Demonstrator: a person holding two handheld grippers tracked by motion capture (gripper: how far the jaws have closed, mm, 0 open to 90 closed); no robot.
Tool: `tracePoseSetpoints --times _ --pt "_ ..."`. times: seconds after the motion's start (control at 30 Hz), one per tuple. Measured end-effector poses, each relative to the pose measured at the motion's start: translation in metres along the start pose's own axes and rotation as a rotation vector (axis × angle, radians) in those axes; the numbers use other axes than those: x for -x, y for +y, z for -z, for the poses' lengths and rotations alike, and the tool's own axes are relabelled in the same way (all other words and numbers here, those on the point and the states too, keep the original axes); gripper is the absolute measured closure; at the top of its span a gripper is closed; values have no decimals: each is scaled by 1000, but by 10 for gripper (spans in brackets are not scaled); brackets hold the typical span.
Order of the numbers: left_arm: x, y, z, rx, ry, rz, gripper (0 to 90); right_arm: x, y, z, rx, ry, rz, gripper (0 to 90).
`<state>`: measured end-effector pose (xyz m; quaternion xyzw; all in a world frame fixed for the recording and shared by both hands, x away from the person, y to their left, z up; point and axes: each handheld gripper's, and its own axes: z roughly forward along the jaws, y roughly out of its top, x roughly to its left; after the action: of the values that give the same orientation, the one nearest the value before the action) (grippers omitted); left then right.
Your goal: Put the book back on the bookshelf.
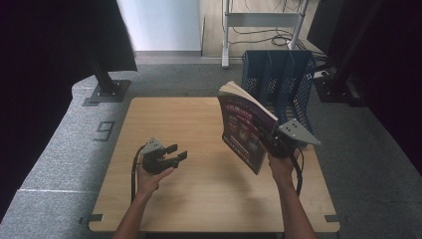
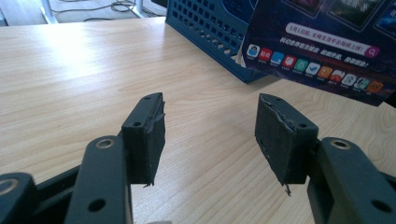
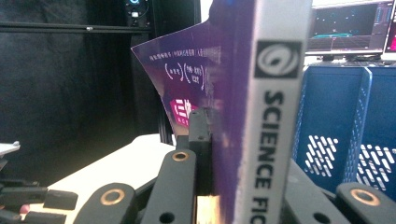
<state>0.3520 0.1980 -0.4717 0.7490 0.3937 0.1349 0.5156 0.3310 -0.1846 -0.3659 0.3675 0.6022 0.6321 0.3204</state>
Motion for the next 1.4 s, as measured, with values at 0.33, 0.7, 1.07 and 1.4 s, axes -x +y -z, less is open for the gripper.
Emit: tracePoseSetpoints --times 0.33,0.7,1.07,1.4 --pt "3 0 2 12 -7 -8 437 3 7 -4 12 -16 -4 818" --pt "3 1 5 12 6 -16 435 9 25 -6 25 -47 -1 818" --pt "1 0 8 10 30 -19 431 21 29 -4 33 -100 -19 818" --pt "1 -1 5 5 46 -20 432 29 35 -3 47 -133 -1 818"
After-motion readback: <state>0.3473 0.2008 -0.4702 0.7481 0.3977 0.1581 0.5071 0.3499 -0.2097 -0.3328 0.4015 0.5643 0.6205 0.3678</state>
